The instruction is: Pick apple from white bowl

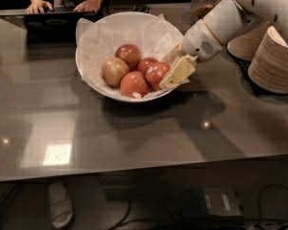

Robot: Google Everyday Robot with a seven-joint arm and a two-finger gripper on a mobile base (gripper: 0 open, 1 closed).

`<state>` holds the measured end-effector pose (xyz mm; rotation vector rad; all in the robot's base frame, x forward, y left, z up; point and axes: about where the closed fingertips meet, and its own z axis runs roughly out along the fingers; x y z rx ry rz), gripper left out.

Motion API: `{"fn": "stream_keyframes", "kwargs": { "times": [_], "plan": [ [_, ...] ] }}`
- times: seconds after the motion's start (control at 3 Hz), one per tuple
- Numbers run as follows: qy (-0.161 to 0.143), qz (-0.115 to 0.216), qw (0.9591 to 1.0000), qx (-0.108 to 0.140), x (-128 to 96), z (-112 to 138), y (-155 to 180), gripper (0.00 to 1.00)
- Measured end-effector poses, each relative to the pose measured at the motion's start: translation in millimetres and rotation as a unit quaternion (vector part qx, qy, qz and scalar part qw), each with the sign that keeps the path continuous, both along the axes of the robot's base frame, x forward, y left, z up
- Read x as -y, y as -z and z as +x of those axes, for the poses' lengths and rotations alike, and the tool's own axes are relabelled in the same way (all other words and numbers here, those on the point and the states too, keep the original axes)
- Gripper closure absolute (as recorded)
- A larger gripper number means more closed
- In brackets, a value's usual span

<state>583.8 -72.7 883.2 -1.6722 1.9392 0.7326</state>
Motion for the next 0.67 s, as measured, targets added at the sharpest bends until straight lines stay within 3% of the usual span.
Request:
{"fn": "stream_keyframes", "kwargs": {
  "times": [0.33,0.67],
  "plan": [
    [0.0,0.0,1.0,0.0,-0.1,0.0,0.1,1.0],
    [0.0,0.0,1.0,0.0,-0.1,0.0,0.0,1.0]
  ]
}}
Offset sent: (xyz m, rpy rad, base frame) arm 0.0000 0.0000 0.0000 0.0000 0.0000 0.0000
